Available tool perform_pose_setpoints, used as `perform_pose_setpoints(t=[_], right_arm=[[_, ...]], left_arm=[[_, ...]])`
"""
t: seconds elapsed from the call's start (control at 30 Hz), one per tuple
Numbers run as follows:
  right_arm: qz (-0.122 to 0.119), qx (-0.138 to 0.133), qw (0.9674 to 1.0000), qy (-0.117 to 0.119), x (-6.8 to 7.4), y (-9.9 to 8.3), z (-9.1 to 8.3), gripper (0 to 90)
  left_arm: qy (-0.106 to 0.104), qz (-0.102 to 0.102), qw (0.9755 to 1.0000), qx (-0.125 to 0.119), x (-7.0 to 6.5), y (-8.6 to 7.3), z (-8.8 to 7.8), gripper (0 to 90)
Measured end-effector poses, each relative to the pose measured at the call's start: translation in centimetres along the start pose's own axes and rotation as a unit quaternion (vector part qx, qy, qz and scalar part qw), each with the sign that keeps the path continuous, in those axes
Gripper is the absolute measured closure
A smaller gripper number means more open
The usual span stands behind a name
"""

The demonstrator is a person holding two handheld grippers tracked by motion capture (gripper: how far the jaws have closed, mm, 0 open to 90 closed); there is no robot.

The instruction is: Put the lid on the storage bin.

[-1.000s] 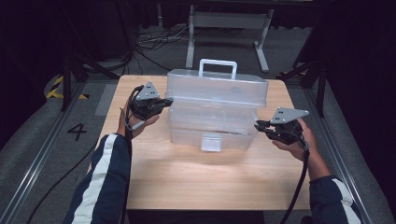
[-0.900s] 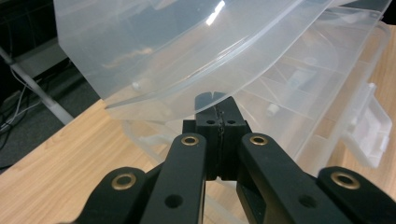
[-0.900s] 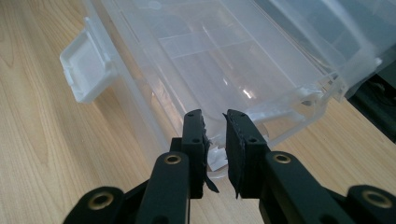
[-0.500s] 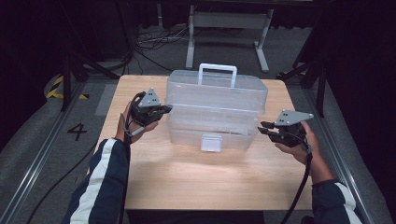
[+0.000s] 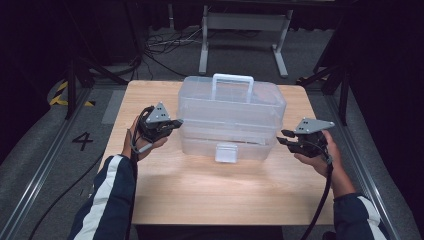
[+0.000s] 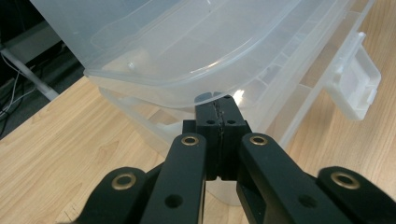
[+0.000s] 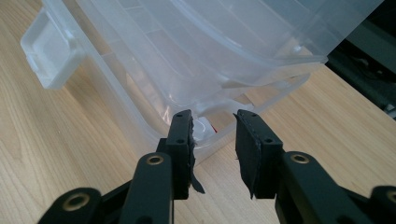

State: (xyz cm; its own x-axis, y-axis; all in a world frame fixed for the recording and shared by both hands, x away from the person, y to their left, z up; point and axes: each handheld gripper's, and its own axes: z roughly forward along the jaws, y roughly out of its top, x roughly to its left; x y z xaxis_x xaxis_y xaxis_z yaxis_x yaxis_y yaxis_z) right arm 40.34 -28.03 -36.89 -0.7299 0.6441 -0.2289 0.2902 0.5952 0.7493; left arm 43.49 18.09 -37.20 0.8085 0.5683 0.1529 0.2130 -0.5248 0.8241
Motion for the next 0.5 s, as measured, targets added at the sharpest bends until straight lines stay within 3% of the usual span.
perform_pose_setpoints(t=[0.5], right_arm=[[0.011,0.008,0.9999,0.0,-0.01,-0.48,0.22,58.7]], left_arm=[[-0.003,0.004,0.9998,0.02,-0.53,-0.96,-0.14,90.0]])
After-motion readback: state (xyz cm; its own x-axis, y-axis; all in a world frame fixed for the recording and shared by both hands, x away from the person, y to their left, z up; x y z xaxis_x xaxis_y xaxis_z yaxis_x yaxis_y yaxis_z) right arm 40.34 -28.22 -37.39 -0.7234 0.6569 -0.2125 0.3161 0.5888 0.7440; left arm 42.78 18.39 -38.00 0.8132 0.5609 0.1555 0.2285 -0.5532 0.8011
